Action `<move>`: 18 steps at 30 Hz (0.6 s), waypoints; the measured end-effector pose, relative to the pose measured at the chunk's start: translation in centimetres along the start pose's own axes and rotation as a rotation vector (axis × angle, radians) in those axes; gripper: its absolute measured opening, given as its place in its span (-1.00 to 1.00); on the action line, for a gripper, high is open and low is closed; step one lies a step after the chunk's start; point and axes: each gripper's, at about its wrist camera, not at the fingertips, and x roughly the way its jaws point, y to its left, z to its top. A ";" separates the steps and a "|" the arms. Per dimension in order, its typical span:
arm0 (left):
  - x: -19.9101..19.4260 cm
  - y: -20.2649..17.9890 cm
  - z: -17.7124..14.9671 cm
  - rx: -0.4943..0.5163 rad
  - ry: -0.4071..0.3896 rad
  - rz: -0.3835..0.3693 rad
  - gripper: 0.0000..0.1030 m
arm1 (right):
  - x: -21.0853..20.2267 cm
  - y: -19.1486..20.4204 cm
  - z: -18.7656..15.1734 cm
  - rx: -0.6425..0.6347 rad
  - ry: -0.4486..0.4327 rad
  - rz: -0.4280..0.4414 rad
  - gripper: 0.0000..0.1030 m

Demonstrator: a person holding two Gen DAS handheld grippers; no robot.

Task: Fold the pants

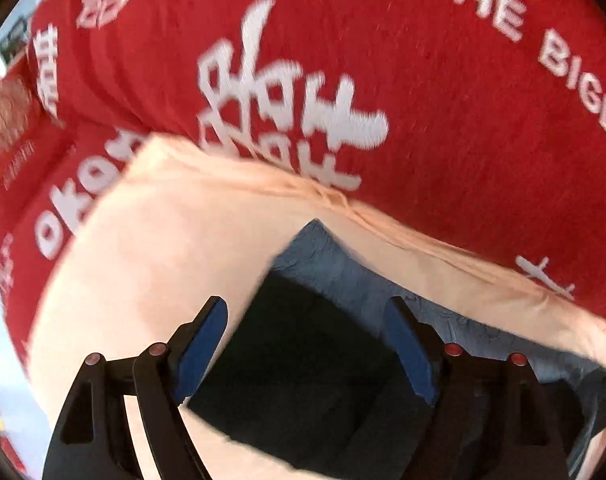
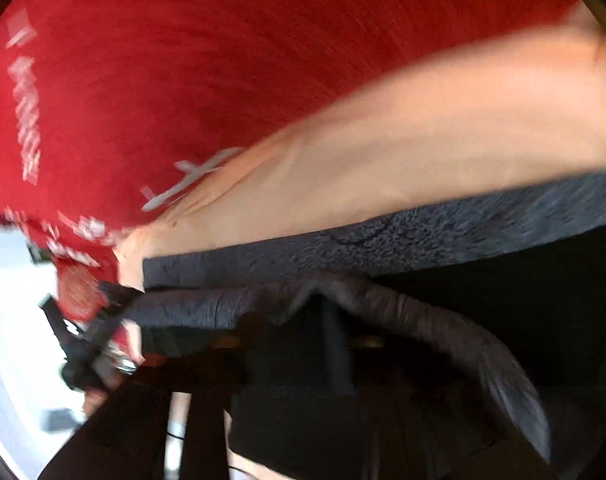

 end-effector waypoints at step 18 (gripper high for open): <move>3.6 -7.6 -6.3 0.290 0.106 0.111 0.75 | -0.4 1.8 0.2 -0.098 -0.098 -0.027 -0.34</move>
